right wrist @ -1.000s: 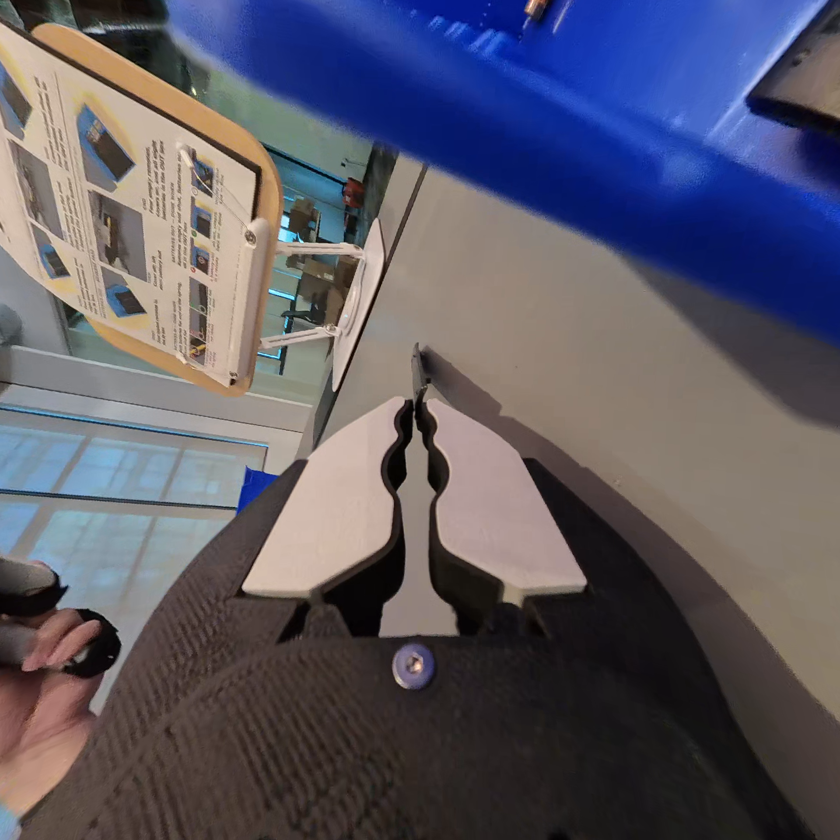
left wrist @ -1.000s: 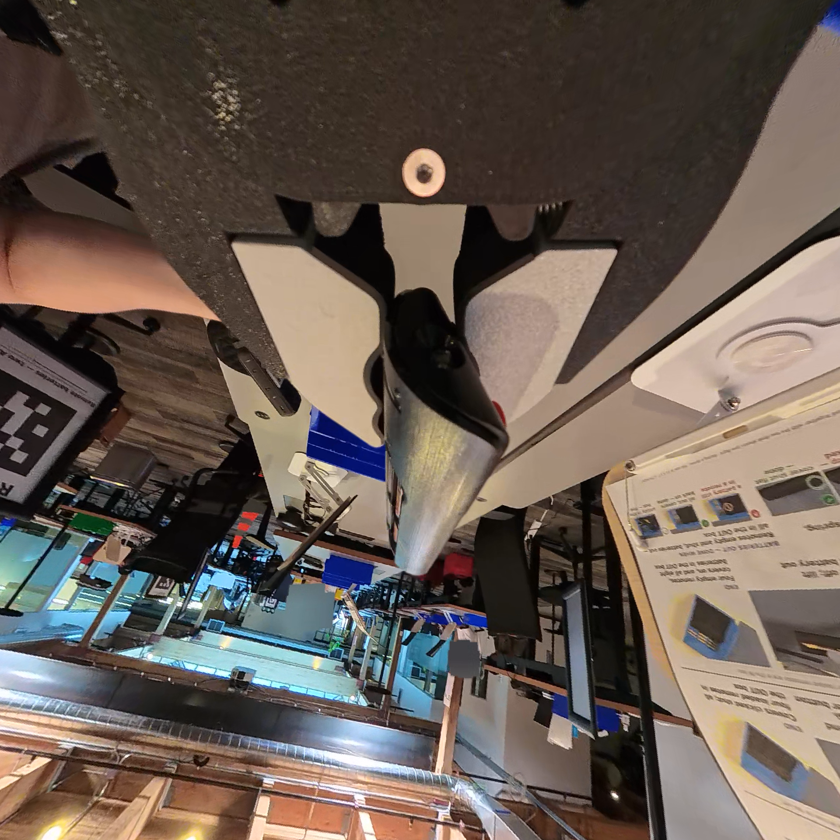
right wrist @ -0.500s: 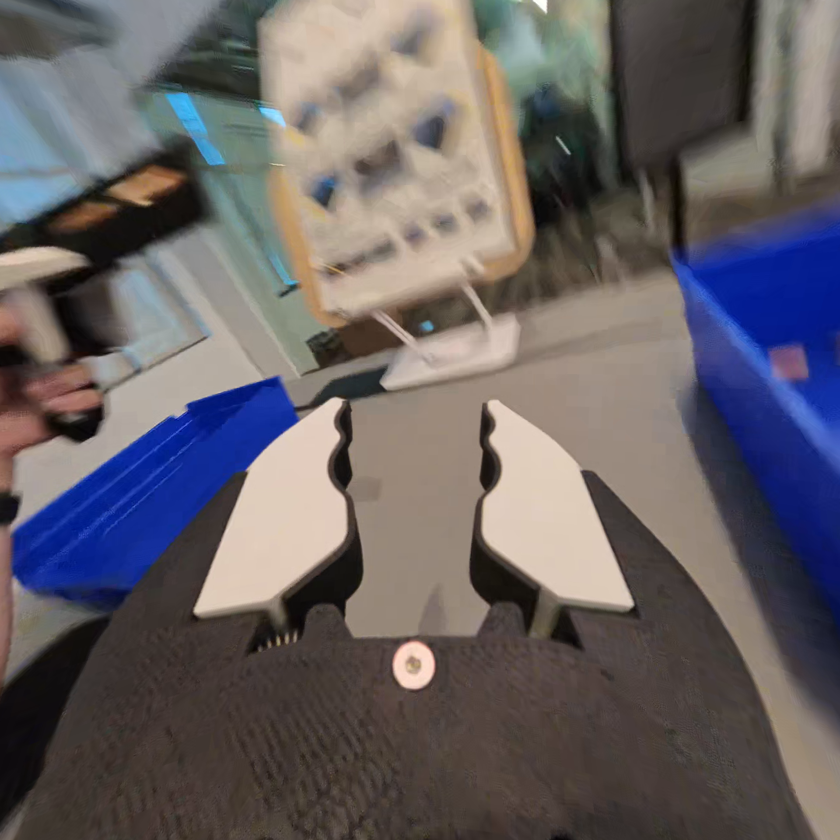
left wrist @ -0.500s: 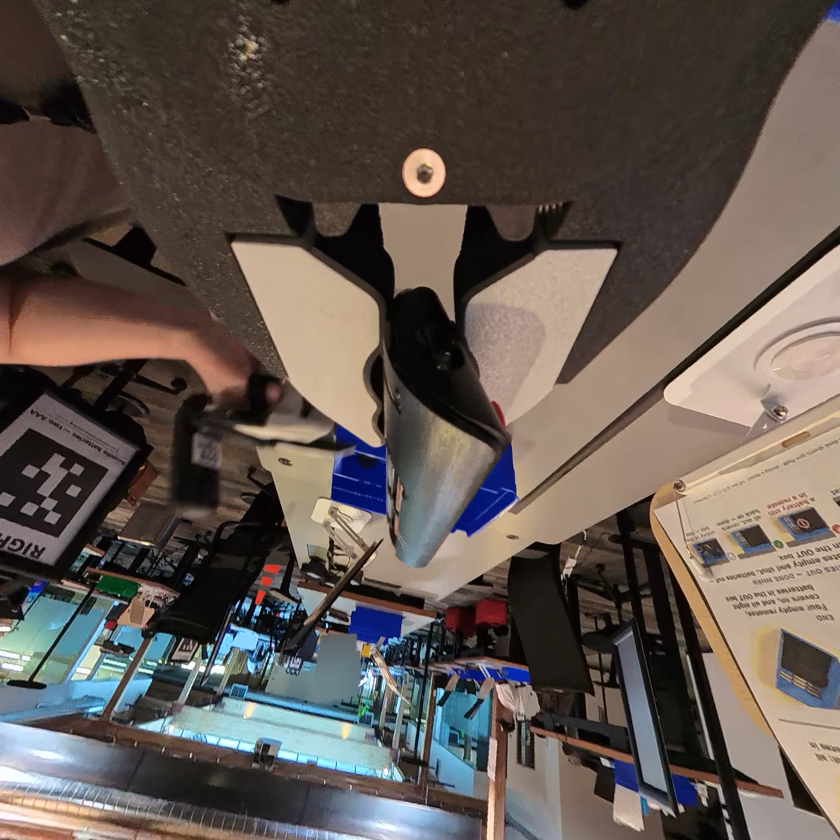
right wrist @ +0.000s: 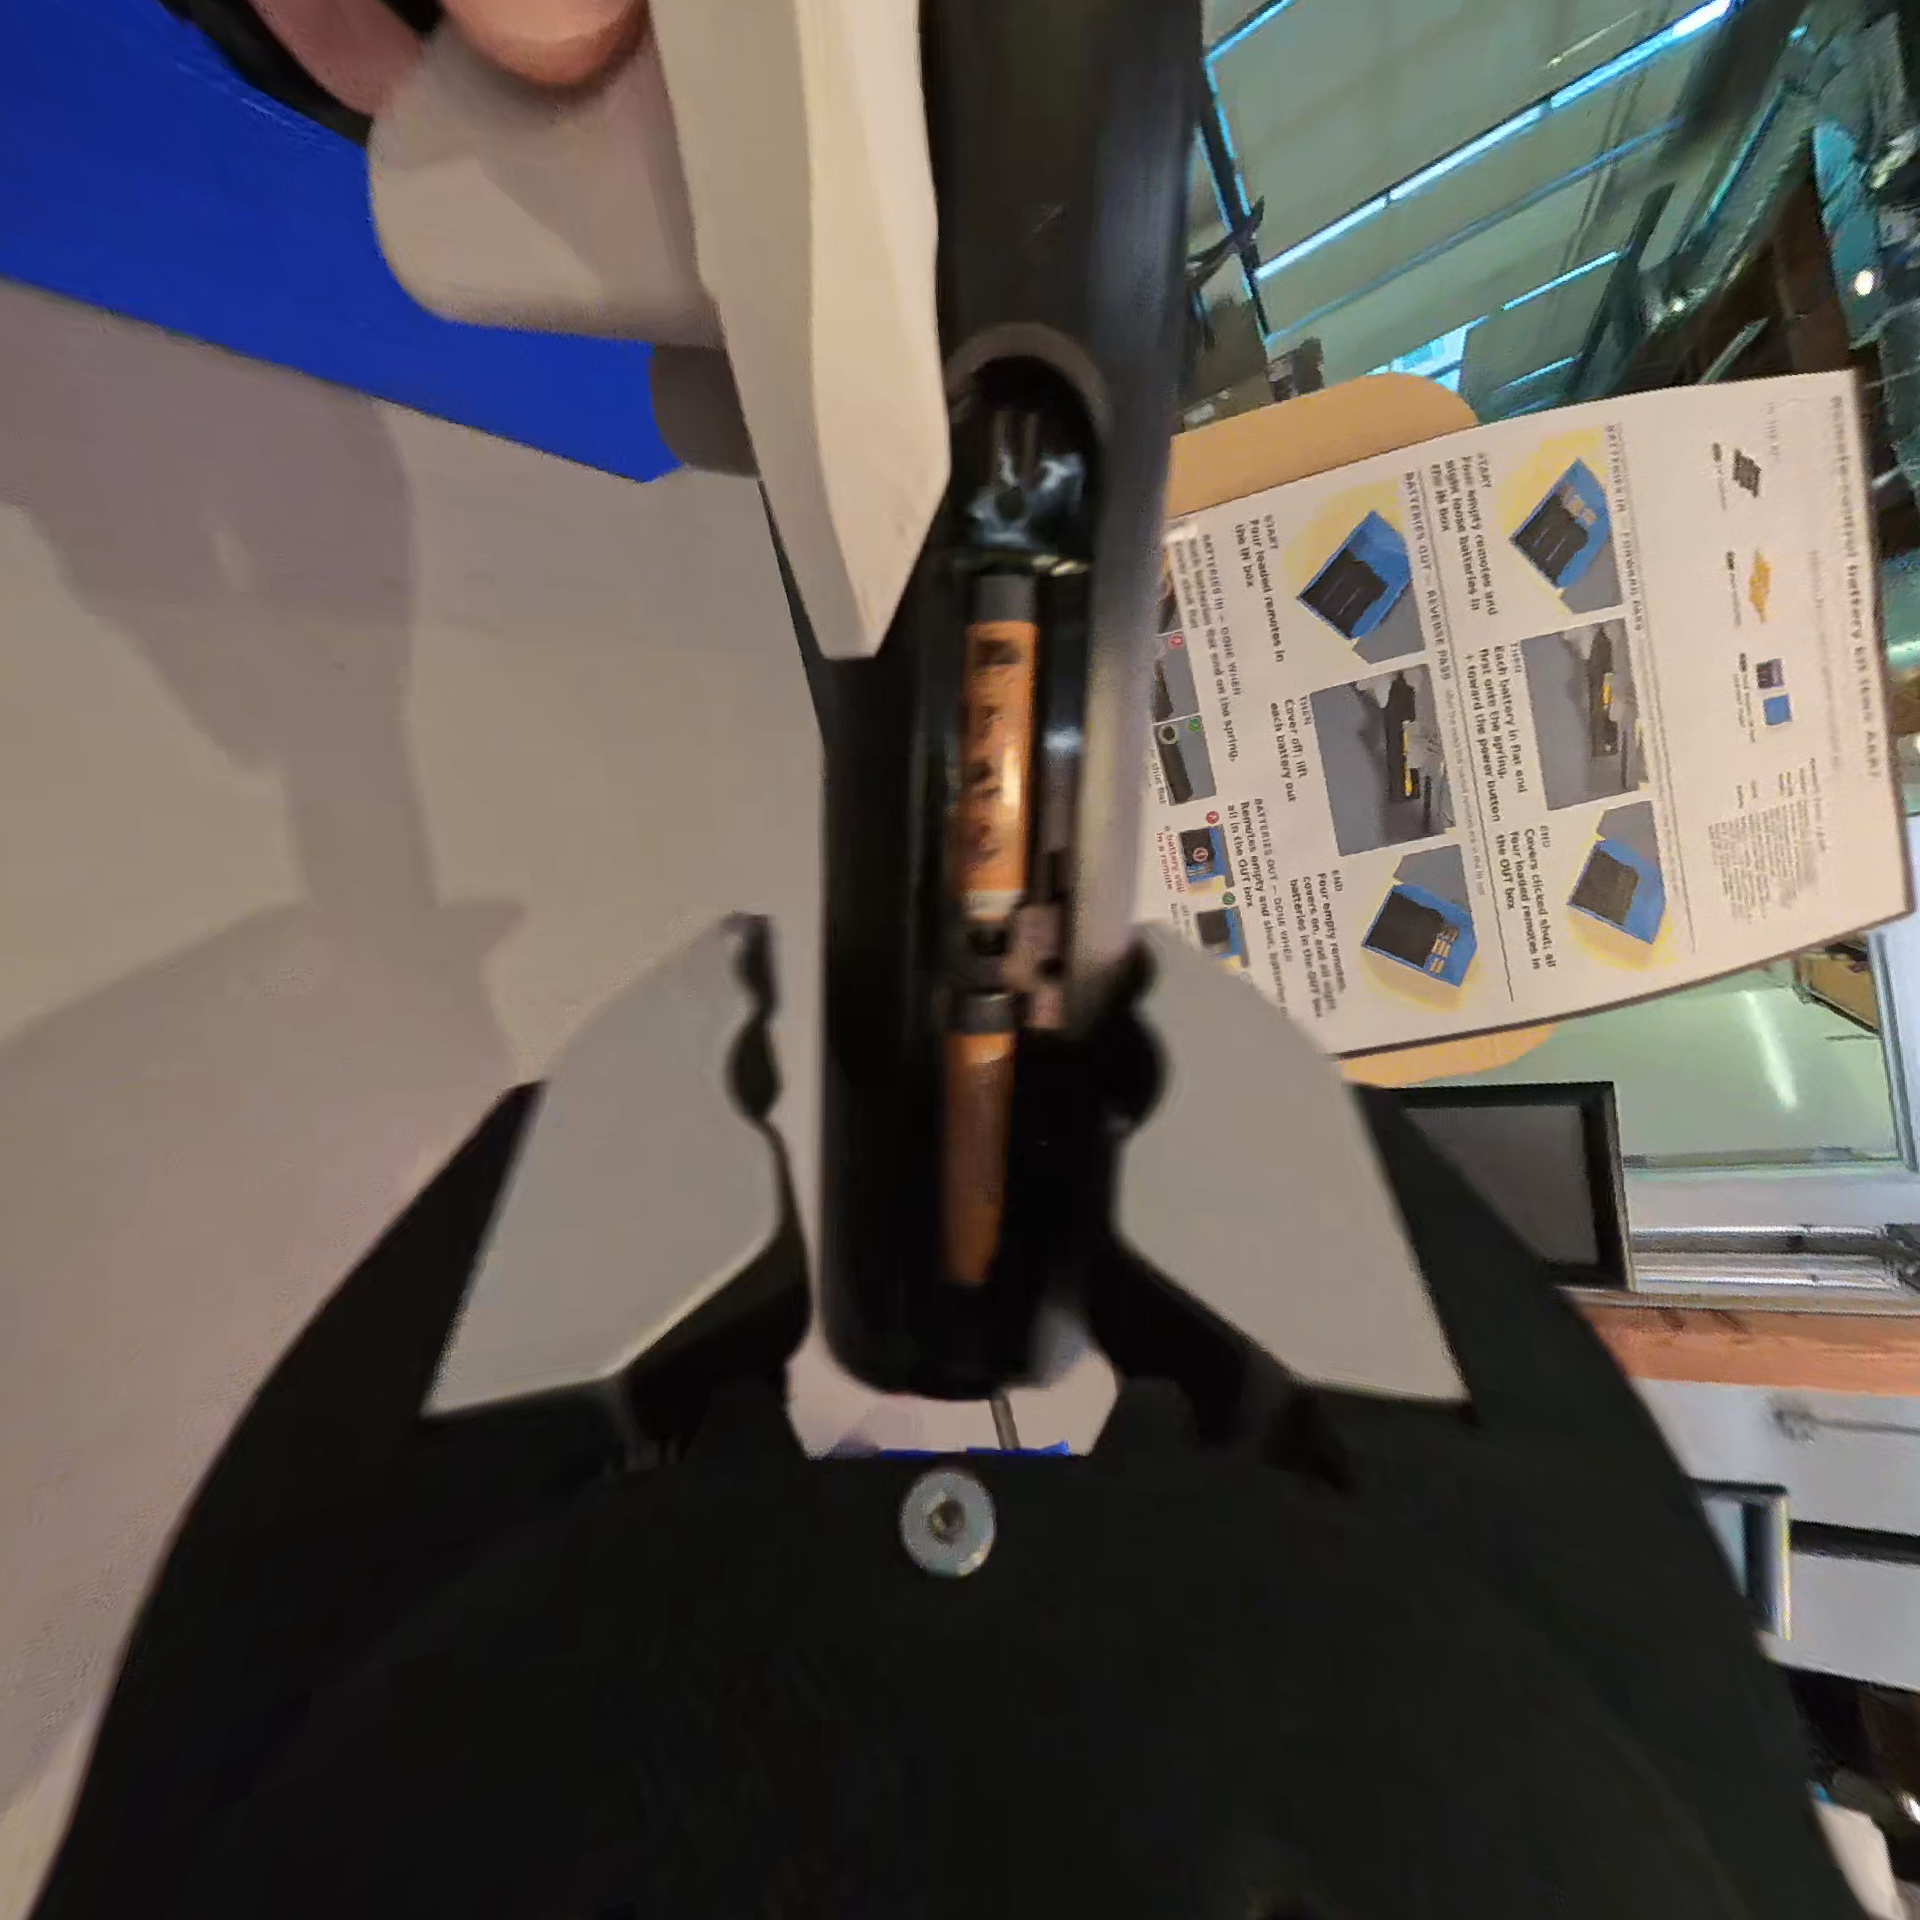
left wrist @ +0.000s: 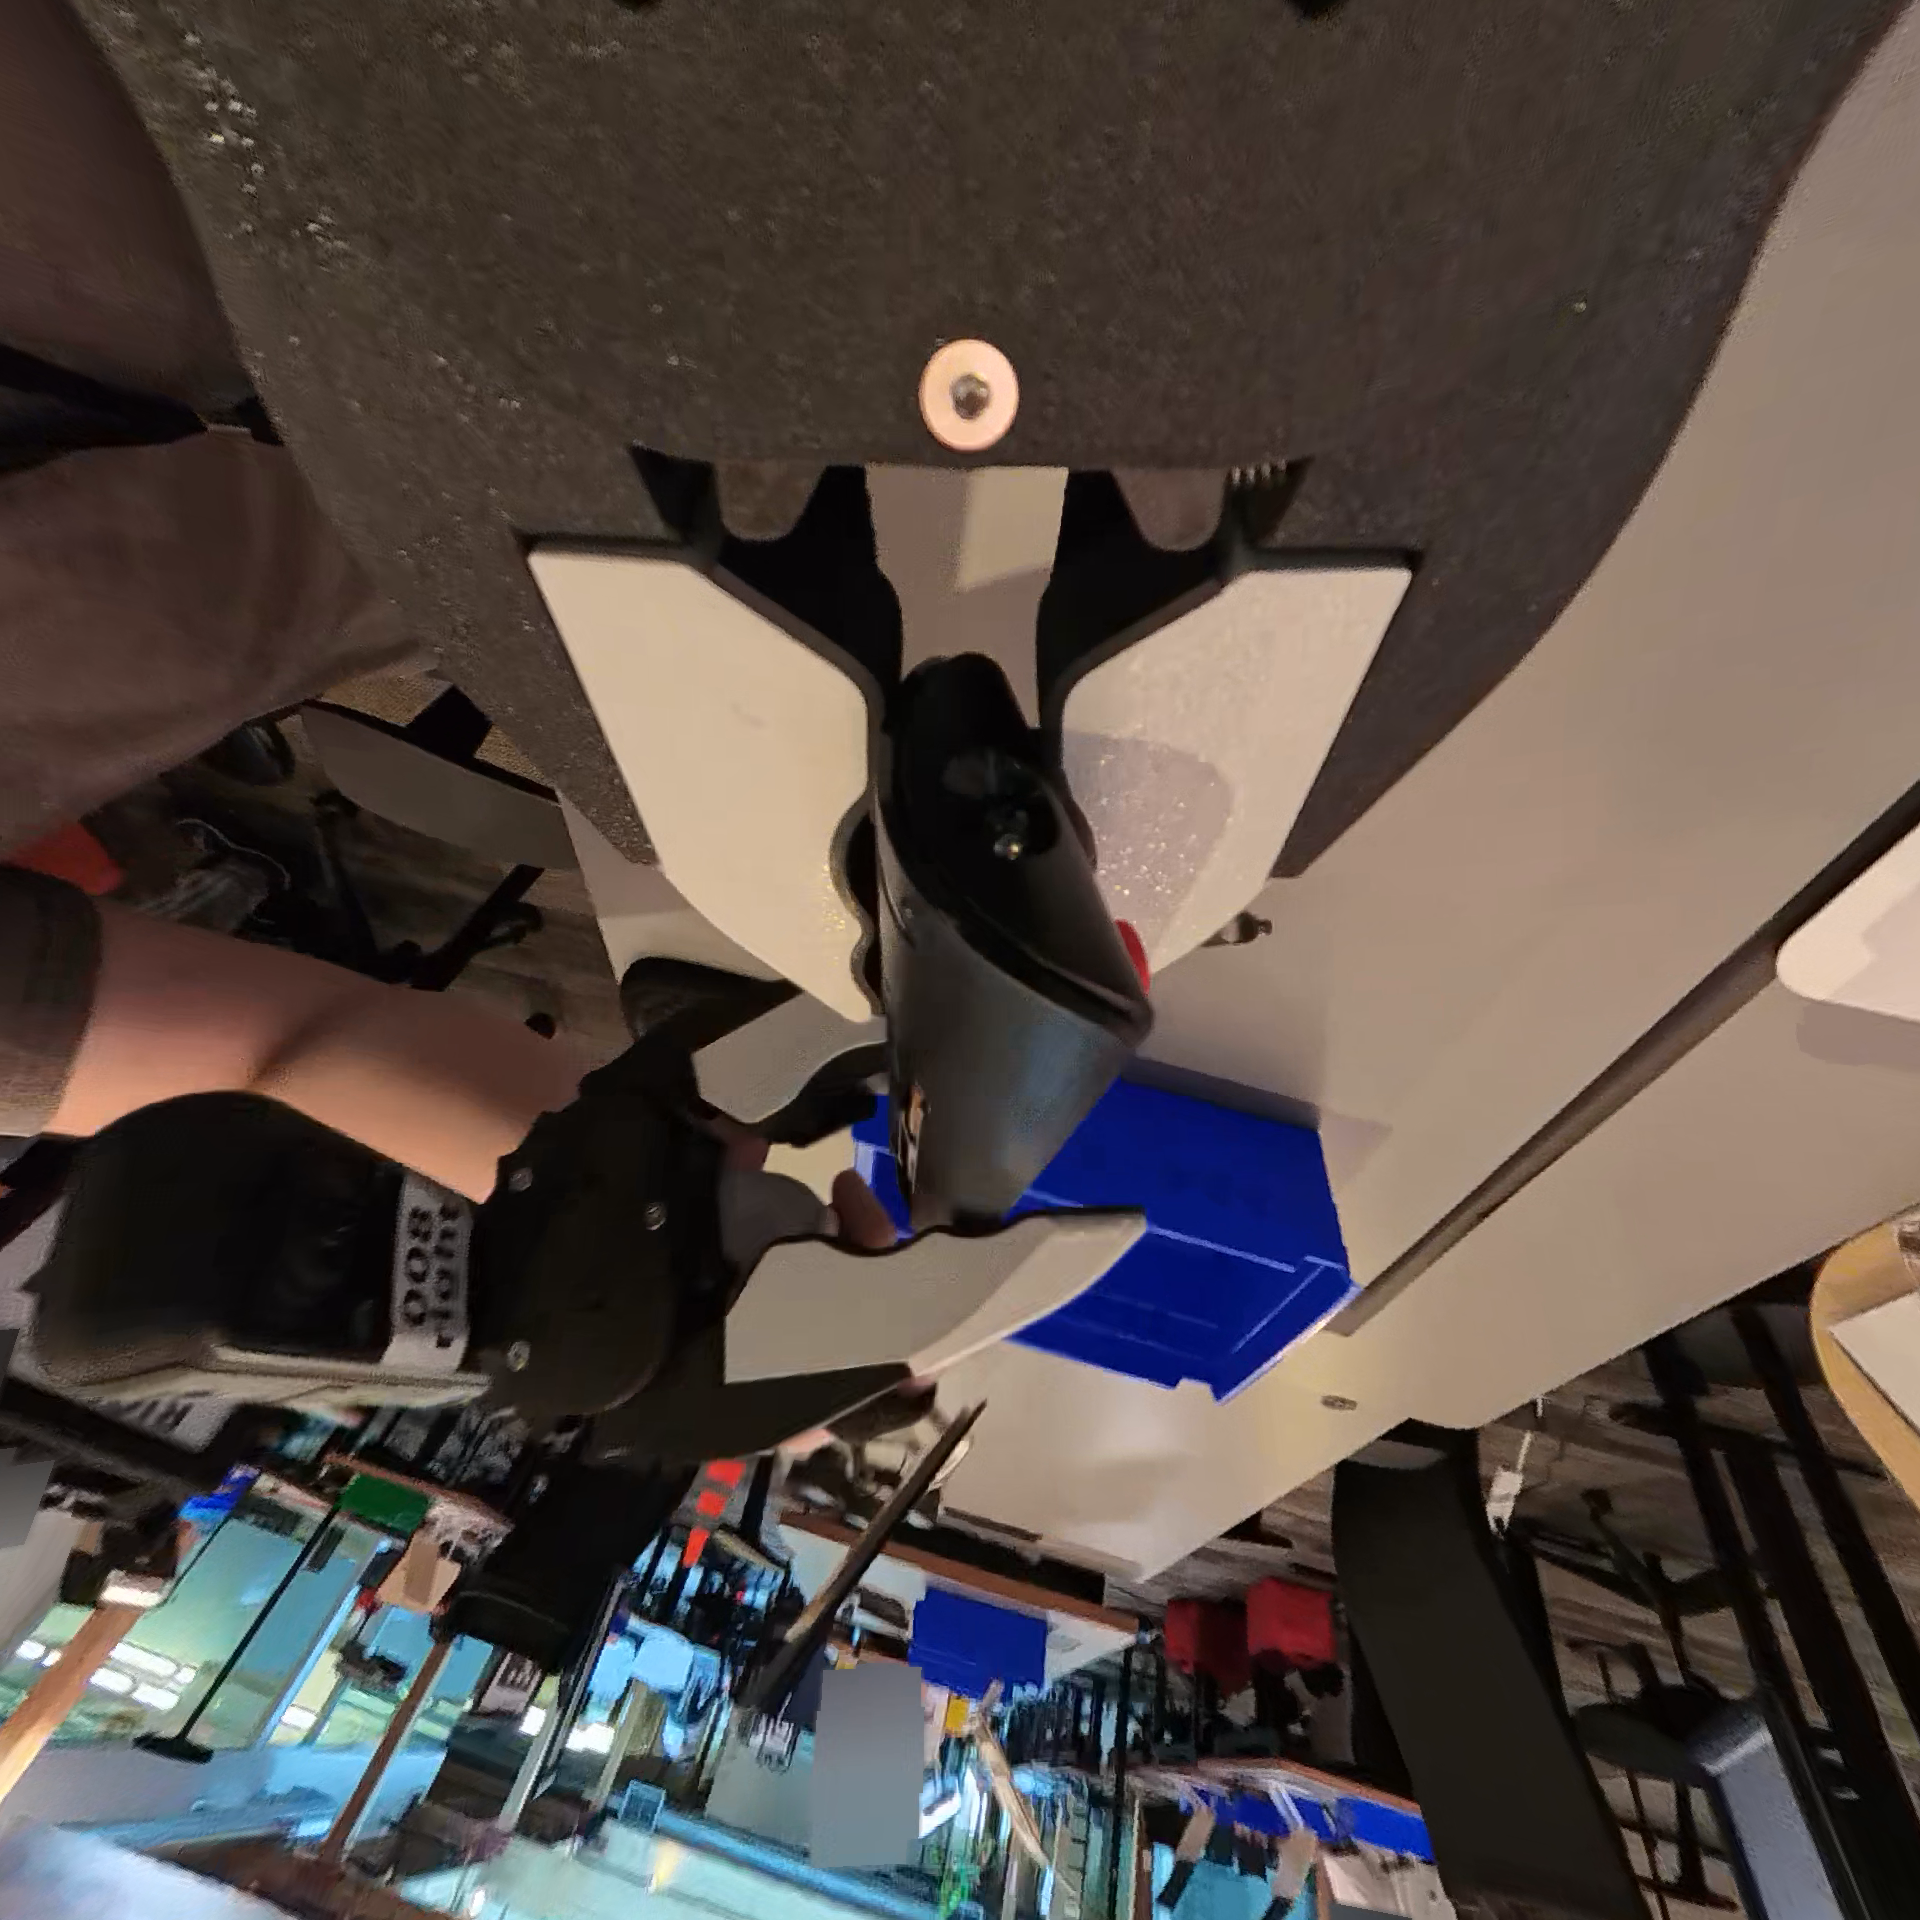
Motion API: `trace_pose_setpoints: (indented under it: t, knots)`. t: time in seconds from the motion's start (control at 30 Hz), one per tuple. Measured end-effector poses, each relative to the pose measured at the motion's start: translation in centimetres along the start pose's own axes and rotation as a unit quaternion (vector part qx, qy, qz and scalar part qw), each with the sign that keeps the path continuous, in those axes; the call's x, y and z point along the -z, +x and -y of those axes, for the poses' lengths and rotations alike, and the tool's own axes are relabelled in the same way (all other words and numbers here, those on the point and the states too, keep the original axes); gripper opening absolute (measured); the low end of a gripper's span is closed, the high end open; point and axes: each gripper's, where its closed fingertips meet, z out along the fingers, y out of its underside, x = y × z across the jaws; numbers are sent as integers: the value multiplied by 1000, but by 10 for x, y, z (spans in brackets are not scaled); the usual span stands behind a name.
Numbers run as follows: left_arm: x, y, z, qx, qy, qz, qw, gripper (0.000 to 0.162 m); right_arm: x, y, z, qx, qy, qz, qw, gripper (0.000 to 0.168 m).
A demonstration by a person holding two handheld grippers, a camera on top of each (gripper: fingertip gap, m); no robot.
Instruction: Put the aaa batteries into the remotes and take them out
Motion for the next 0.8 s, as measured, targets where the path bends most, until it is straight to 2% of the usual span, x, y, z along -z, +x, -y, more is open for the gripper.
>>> trace_pose_setpoints:
  t: [0.03, 0.1, 0.2, 0.33, 0.5, 0.7, 0.8]
  knots:
    - [0, -1, -1, -3, -2, 3, 1000, 27, -1, 0, 0, -16, 2, 0, 1000, 54]
    - [0, 1, 6, -1, 23, -9, 1000, 27, 1, 0, 3, -63, 21, -3, 998, 54]
    - [4, 7, 27, 11, 103, -47, 994, 27, 6, 4, 12, -133, 53, -23, 989, 53]
    - [4, -1, 31, 3, 132, -33, 991, 34, 8, 11, 11, -208, 64, -44, 975, 53]
    - [23, -6, 62, 29, 264, -34, 963, 37, 8, 8, 13, -251, 74, -63, 963, 53]
    - [15, -7, 61, 46, 271, -34, 961, 40, 4, 3, 23, -301, 102, -82, 945, 52]
    - [19, -4, 68, 67, 306, -58, 948, 30, 1, 1, 26, -315, 117, -89, 938, 52]
